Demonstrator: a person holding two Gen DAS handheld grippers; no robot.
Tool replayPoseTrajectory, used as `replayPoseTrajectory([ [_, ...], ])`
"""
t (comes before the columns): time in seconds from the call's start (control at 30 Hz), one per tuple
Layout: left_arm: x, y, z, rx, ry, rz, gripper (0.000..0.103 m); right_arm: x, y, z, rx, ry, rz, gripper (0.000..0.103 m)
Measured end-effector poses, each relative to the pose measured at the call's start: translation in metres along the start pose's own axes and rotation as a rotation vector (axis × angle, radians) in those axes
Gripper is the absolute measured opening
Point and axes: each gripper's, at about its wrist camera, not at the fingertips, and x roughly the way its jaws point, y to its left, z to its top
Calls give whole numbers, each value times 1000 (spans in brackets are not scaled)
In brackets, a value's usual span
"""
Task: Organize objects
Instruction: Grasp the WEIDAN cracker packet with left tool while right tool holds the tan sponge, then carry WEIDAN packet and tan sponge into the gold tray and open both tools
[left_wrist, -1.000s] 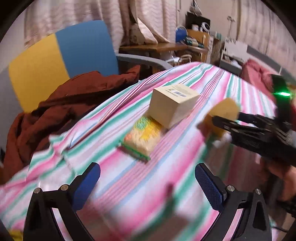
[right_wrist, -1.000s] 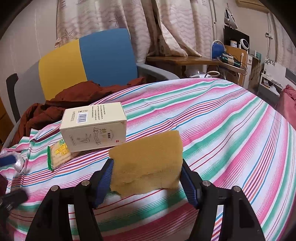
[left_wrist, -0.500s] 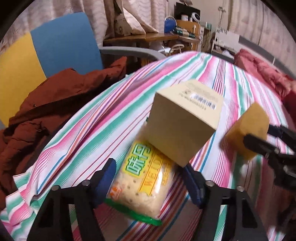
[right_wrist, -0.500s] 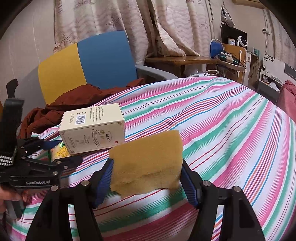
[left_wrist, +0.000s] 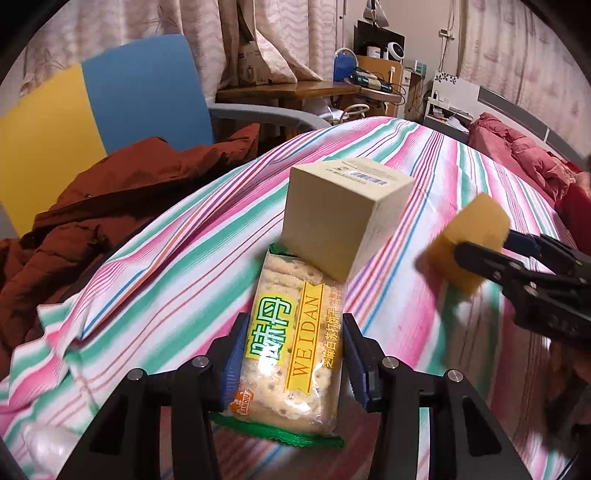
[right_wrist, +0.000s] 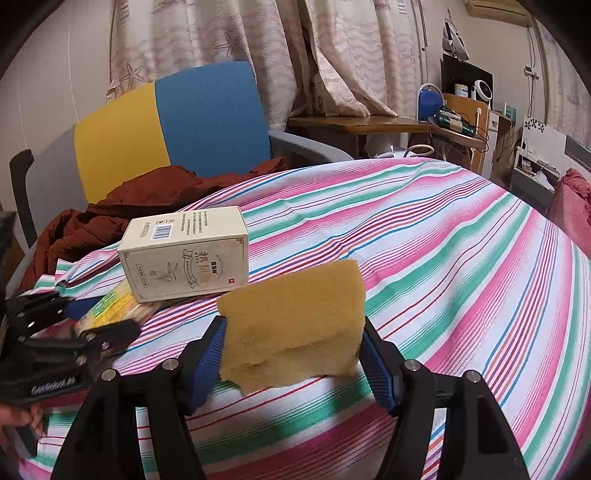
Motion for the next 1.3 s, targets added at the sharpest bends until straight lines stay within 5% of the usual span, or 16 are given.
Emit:
replayPoseTrajectory([
  [0.67,-69,-33,-50,-16,-131,105,48,-16,18,2,-93,-86,-77,70],
  [1.3,-116,-40,-92,-66,-190,142,48,-54,52,-24,-168,-106,-44,70],
])
